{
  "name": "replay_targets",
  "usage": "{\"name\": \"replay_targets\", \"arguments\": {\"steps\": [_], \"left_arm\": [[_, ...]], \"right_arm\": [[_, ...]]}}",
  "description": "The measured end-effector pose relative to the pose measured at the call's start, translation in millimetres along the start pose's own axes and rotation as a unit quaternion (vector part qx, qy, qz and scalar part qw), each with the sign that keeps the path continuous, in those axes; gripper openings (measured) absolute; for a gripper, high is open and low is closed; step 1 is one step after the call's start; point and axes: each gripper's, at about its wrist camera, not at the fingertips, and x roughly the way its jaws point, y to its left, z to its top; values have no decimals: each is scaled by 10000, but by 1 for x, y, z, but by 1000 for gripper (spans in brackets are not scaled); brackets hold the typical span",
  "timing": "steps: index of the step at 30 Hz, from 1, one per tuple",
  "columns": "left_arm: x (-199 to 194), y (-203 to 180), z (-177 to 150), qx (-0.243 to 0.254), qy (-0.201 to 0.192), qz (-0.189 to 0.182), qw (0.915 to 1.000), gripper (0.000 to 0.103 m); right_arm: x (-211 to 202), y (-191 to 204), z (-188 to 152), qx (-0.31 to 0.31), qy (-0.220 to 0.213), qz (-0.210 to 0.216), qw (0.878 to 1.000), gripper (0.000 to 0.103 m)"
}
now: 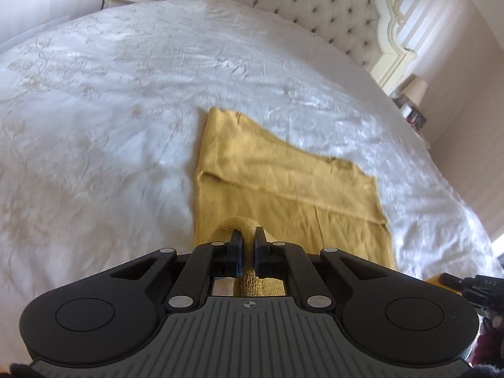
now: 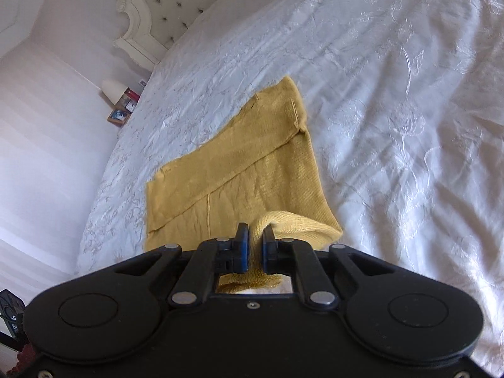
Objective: Fold small clothes
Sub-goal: 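Grasp the hem with the left gripper while the right gripper grasps it too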
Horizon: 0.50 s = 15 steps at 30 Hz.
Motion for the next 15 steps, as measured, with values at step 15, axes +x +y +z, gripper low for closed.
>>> {"name": "replay_targets", "arguments": {"steps": [15], "left_arm": [[69,14,77,-102,-123,-256,9995,6]], "right_arm": [[67,15,68,224,-327,-465,9981,15]]}}
